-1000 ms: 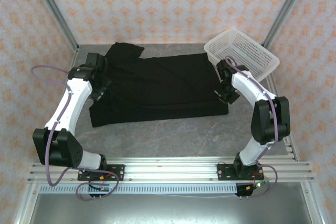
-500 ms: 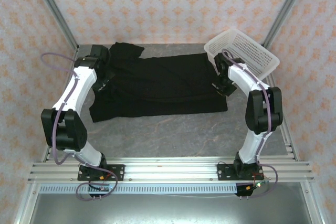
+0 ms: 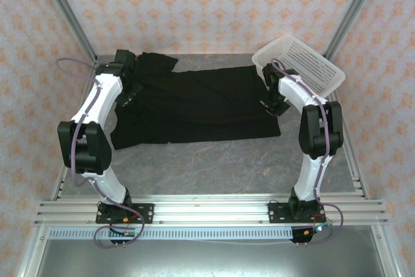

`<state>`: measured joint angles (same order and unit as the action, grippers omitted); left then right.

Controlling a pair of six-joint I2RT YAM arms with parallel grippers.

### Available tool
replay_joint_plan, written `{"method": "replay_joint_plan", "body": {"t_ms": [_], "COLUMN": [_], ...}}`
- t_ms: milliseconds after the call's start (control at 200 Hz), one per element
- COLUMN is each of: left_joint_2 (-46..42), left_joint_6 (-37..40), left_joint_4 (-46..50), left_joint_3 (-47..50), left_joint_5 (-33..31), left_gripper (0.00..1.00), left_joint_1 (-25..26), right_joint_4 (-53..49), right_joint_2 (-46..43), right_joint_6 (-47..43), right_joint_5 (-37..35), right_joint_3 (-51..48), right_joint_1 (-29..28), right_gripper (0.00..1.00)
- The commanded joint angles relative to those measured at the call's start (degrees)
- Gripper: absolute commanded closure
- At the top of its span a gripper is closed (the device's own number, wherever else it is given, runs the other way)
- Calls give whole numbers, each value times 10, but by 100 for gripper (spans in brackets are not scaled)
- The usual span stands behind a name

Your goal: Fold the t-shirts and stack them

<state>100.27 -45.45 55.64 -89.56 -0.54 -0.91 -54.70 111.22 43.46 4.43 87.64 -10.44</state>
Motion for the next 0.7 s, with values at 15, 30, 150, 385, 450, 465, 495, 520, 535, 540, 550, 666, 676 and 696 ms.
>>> {"method": "replay_joint_plan", "body": {"t_ms": [15, 30, 150, 385, 450, 465, 495, 520, 535, 540, 550, 666, 676, 696], "left_joint_2": [18, 22, 49, 62, 37, 31, 19, 6, -3, -6, -13, -94, -100, -111], "left_joint_6": [22, 24, 38, 95, 95, 94, 92, 91, 90, 90, 89, 58, 54, 47], "left_joint_4": [-7, -7, -4, 49, 68, 74, 85, 94, 97, 98, 98, 102, 101, 102], "left_joint_3": [-27, -30, -52, -103, -83, -77, -63, -47, -35, -31, -21, 102, 116, 140], "left_joint_5": [-25, -25, -21, -31, -12, -6, 4, 11, 15, 16, 18, 46, 49, 54], "left_gripper": [100, 100, 100, 28, 26, 25, 25, 25, 25, 25, 24, 26, 26, 26], "left_joint_1": [-5, -5, -5, -24, -48, -54, -65, -73, -77, -79, -82, -105, -107, -110], "right_joint_4": [1, 1, -1, -21, -24, -25, -28, -28, -28, -28, -27, -3, 0, 7], "right_joint_2": [15, 17, 32, 30, 9, 4, -7, -18, -24, -26, -31, -95, -101, -112], "right_joint_6": [-10, -11, -18, -52, -62, -64, -67, -70, -71, -72, -72, -71, -70, -69], "right_joint_5": [-24, -25, -24, -36, -38, -38, -38, -37, -36, -36, -36, -13, -11, -6], "right_joint_3": [25, 27, 43, 65, 57, 53, 45, 36, 29, 27, 23, -65, -75, -93], "right_joint_1": [4, 4, 5, 13, 18, 20, 22, 23, 23, 23, 23, 23, 23, 22], "right_gripper": [100, 100, 100, 55, 45, 44, 42, 41, 41, 40, 40, 40, 40, 40]}}
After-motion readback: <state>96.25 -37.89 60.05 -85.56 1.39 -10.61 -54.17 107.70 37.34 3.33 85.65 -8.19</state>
